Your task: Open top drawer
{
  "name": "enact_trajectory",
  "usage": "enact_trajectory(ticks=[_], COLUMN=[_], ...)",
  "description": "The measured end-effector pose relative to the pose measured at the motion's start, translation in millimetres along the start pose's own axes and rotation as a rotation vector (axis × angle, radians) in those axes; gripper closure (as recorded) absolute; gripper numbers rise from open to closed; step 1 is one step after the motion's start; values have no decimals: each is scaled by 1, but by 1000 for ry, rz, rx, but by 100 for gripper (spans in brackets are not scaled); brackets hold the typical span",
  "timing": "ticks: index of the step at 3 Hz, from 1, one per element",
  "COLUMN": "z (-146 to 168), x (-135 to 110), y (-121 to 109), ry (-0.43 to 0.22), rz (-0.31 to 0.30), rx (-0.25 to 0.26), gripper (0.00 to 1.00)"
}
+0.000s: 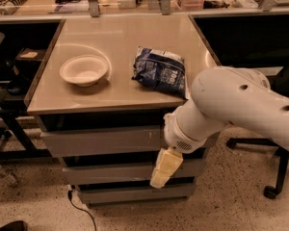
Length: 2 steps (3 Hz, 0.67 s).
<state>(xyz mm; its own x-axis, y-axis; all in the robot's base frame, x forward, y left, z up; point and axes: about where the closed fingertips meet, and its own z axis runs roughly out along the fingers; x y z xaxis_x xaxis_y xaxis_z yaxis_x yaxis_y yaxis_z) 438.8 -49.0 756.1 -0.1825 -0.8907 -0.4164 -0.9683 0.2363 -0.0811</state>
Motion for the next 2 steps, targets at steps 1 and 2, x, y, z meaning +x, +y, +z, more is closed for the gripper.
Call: enact_trajectory(ticks=[1,2], z=[0,28], x=[0,0], y=[0,-3], ry=[0,-18], rz=[0,32], rx=[0,7], gripper=[0,0])
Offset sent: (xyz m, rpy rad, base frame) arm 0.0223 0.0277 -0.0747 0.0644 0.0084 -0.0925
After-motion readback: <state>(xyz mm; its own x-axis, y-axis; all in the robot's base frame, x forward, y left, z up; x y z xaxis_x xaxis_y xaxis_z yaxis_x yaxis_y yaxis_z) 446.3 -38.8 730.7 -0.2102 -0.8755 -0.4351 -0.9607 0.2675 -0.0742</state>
